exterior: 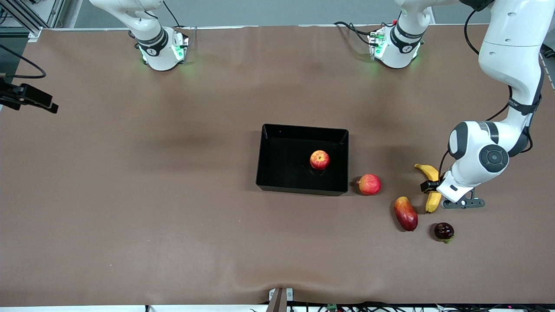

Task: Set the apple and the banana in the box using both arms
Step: 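Lower the left gripper onto the yellow banana and grasp it, then carry the banana into the tray and open the left gripper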

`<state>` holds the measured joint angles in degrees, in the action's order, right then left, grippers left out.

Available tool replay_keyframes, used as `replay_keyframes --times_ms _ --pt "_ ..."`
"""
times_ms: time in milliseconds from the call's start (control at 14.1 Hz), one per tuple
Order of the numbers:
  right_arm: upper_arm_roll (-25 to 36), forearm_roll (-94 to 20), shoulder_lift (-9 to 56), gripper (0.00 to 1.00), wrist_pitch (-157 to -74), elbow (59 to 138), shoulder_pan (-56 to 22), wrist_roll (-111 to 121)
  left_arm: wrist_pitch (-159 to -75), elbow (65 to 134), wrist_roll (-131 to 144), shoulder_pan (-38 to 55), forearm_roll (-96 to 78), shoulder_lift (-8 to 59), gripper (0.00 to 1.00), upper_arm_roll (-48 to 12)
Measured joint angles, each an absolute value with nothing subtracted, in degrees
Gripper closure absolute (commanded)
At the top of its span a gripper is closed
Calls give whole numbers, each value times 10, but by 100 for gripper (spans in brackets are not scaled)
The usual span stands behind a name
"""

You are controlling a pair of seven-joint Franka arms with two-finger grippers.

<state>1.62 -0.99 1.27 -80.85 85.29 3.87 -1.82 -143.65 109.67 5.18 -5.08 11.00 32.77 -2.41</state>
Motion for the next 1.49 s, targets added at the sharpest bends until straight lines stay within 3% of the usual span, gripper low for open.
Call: replay_keyframes --times_ms 71,142,425,638,992,1204,1488 --pt "17 -10 13 0 -810 853 41 -18 -1434 1097 45 -51 110 328 98 -24" --pt "17 -10 13 0 -812 853 41 -18 -1429 1097 41 -51 110 328 100 -24" --pt "17 -10 13 0 -812 853 41 -18 -1389 1096 39 -51 110 316 100 -24" --pt "17 -10 13 0 -813 852 41 -18 -1329 1092 37 -50 111 271 100 -38" --pt "18 -9 13 0 -815 852 46 -18 -1215 1079 100 -44 110 169 100 -138" --pt "18 -9 13 0 -815 852 49 -18 -1211 1061 205 -32 95 177 100 -201" --pt "19 -9 14 0 -815 853 51 -18 -1212 1004 370 59 92 234 100 -222"
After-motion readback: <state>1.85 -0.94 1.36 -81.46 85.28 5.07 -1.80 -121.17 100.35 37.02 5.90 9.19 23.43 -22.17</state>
